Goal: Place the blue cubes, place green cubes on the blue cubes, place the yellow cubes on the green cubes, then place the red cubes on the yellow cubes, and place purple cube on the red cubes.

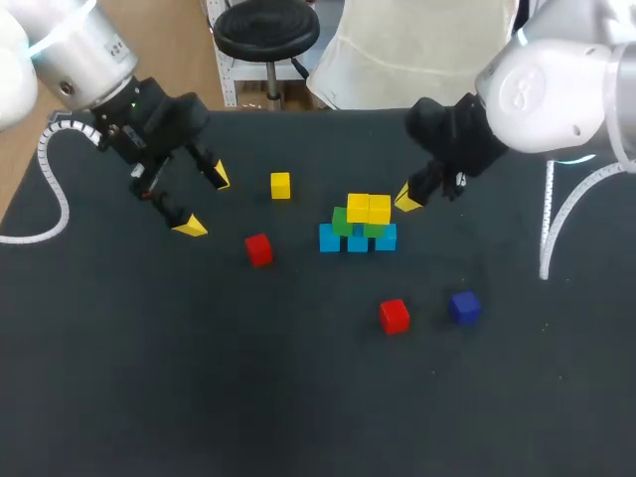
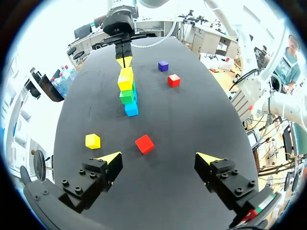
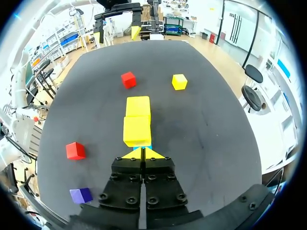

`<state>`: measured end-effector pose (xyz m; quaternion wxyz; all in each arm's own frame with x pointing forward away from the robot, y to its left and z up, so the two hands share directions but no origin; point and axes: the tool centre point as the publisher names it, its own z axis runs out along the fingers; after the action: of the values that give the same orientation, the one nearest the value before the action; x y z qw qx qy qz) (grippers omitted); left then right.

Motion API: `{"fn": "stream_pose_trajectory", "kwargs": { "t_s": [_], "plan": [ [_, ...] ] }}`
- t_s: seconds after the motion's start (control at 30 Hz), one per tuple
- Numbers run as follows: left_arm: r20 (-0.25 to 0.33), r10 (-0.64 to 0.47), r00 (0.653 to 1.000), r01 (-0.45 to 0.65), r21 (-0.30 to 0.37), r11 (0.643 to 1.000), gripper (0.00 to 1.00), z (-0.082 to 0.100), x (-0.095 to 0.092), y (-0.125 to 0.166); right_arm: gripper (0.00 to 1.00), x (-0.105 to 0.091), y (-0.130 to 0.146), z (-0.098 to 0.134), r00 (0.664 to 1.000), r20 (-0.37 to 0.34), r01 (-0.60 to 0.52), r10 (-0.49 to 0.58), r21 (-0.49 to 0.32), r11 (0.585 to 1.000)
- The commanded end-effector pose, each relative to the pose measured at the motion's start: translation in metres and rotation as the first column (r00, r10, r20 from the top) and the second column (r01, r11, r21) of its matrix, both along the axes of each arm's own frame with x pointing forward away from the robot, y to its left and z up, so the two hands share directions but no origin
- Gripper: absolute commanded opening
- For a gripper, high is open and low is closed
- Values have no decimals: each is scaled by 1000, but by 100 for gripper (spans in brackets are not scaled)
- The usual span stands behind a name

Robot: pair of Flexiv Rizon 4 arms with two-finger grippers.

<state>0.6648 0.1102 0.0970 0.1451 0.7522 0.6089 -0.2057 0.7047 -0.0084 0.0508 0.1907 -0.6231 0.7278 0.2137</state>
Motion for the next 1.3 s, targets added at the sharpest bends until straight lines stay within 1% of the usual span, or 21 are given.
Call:
{"fn": "stream_pose_trajectory", "kwargs": {
  "t_s": [0.03,0.07,0.1,0.13,0.17,0.2,0.27,0.3,0.37,0.4,0.47,0.53,0.6,0.67,0.77,0.83,1.0,1.13,1.3],
  "plan": [
    [1,-2,1000,2,-1,1000,100,-1,0,1,0,-8,-12,4,1000,18,16,-16,8,1000],
    [1,-2,1000,2,-1,1000,100,-1,0,1,0,-9,-16,5,1000,23,17,-17,19,1000],
    [1,-2,1000,2,-1,1000,100,-1,0,1,17,-10,-20,6,1000,26,17,-17,25,1000],
    [1,-2,1000,2,-1,1000,100,-1,0,1,39,-11,-23,8,999,36,17,-18,36,999],
    [1,-2,1000,2,-1,1000,100,-1,0,1,90,-13,-27,9,999,47,15,-17,53,999],
    [1,-2,1000,2,-1,1000,100,-1,0,1,100,-14,-32,11,998,57,17,-22,85,996],
    [1,-2,1000,2,-1,1000,100,-1,0,1,100,-16,-39,14,996,86,3,-13,111,994],
    [1,-2,1000,2,-1,1000,100,-1,0,1,100,-17,-43,14,994,112,-14,-1,134,991],
    [1,-2,1000,2,-1,1000,100,-1,0,1,100,-20,-52,15,990,143,-32,4,193,981],
    [1,-2,1000,2,-1,1000,100,-1,0,1,100,-21,-56,14,988,153,-35,2,208,977],
    [1,-2,1000,2,-1,1000,100,-1,0,1,100,-25,-66,15,984,180,-41,-10,276,960],
    [1,-2,1000,2,-1,1000,100,-1,0,1,100,-27,-74,16,983,182,-54,-5,316,947],
    [1,-2,1000,2,-1,1000,100,-1,0,1,100,-29,-83,16,984,176,-43,-17,330,943],
    [1,-2,1000,2,-1,1000,100,-1,0,1,100,-30,-91,17,986,166,-30,-35,373,927],
    [1,-2,1000,2,-1,1000,100,-1,0,1,100,-33,-102,19,987,151,-10,-53,392,920],
    [1,-2,1000,2,-1,1000,100,-1,0,1,100,-35,-109,19,988,136,11,-67,375,927],
    [1,-2,1000,2,-1,1000,100,-1,0,1,100,-41,-124,21,988,127,36,-89,373,927],
    [1,-2,1000,2,-1,1000,100,-1,0,1,100,-43,-130,21,987,129,40,-94,370,928],
    [1,-2,1000,2,-1,1000,100,-1,0,1,100,-44,-131,22,987,131,36,-91,372,927]
  ]
}}
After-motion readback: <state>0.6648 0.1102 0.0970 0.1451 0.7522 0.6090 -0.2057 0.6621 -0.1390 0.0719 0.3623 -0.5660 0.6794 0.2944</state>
